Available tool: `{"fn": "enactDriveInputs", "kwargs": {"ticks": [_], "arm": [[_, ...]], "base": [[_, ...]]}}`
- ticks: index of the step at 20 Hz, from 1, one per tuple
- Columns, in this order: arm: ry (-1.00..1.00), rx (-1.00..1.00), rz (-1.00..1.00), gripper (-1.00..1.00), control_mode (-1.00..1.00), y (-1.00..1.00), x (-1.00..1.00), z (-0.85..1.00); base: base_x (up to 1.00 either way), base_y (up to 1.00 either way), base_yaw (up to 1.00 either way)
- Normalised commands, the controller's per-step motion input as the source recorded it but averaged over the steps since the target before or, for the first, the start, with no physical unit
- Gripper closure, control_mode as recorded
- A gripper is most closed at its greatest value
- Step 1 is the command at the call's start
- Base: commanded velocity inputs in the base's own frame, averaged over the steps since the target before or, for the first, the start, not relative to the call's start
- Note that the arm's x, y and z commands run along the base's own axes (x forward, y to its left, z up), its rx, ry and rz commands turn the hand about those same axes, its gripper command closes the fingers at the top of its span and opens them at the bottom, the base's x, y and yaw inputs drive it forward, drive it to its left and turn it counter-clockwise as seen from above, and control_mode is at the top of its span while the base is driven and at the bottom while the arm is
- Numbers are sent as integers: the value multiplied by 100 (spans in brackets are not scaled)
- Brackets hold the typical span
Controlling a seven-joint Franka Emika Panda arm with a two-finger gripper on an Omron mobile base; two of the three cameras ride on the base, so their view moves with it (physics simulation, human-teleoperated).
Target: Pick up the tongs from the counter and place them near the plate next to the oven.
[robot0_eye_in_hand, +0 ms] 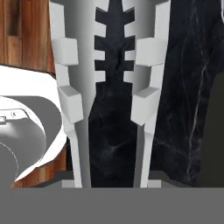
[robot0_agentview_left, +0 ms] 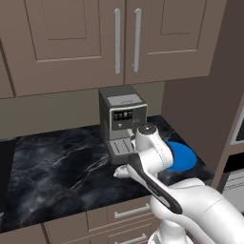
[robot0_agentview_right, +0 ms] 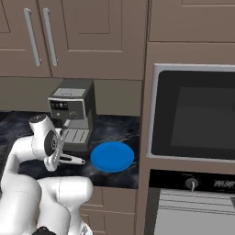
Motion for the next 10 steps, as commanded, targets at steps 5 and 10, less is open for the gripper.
{"fn": "enactDriveInputs", "kwargs": {"ticks": [5,10], "arm": [[0,0,-8,100,-100,0,47,-32],[0,0,0,100,-100,0,24,-30]], "base": [[0,0,0],[0,0,0]]}}
